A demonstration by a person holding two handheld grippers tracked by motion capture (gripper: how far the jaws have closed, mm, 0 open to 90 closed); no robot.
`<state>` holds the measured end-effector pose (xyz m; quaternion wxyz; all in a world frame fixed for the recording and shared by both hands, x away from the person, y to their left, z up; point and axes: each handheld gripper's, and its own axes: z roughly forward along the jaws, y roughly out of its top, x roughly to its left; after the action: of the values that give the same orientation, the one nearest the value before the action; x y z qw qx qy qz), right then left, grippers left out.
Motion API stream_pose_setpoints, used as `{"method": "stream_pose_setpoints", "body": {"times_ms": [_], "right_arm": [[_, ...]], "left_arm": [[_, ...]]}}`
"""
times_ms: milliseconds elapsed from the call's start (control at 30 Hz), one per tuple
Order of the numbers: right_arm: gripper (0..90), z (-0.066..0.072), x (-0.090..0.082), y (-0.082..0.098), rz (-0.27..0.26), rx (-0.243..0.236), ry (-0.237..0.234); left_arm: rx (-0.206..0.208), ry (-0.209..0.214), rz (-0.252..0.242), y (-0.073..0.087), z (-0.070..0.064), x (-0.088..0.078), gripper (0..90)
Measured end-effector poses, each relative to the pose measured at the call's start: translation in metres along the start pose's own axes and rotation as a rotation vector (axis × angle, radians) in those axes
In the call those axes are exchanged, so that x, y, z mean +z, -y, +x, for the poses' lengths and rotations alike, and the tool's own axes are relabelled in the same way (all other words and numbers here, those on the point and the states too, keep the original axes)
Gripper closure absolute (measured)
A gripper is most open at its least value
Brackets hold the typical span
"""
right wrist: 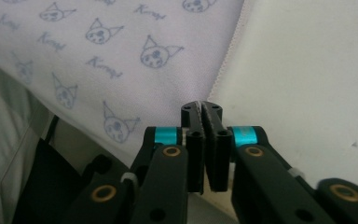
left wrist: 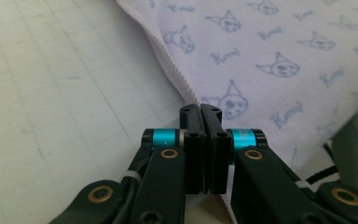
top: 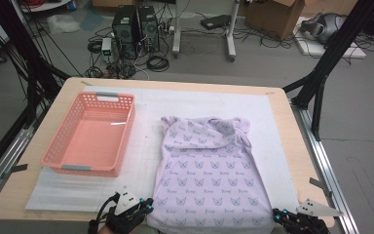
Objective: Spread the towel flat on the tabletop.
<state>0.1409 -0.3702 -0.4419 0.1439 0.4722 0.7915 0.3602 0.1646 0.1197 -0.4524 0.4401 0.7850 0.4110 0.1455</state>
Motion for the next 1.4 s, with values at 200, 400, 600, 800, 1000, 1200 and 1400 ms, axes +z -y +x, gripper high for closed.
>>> {"method": "stream_pose_setpoints", "body": {"times_ms": [200, 400, 600, 800, 1000, 1200, 1400], "right_arm": [[68.0, 0.001, 0.007, -0.019, -0.090, -0.001, 0.048], [70.1, -0.007, 0.032, -0.029, -0.068, 0.020, 0.118], [87.8, -0.007, 0.031, -0.026, -0.051, 0.010, 0.088], [88.2, 0.001, 0.013, -0.012, -0.017, -0.001, 0.033], [65.9, 0.005, 0.017, -0.023, -0.082, -0.007, 0.056], [65.0, -0.001, 0.035, -0.035, -0.087, -0.008, 0.100], [77.3, -0.010, 0.043, -0.033, -0.080, 0.007, 0.088]], "left_arm": [[-0.050, -0.059, -0.091, -0.026, 0.016, 0.018, 53.6], [-0.058, -0.052, -0.010, -0.032, 0.020, 0.046, 57.3], [-0.010, -0.075, 0.010, -0.027, 0.011, 0.036, 85.7], [-0.004, -0.027, 0.008, -0.012, 0.004, 0.014, 85.8], [-0.038, 0.002, -0.078, -0.029, 0.018, 0.023, 60.6], [-0.064, 0.004, -0.077, -0.042, 0.029, 0.040, 51.0], [0.048, -0.030, -0.011, -0.037, 0.014, 0.057, 60.9]]}}
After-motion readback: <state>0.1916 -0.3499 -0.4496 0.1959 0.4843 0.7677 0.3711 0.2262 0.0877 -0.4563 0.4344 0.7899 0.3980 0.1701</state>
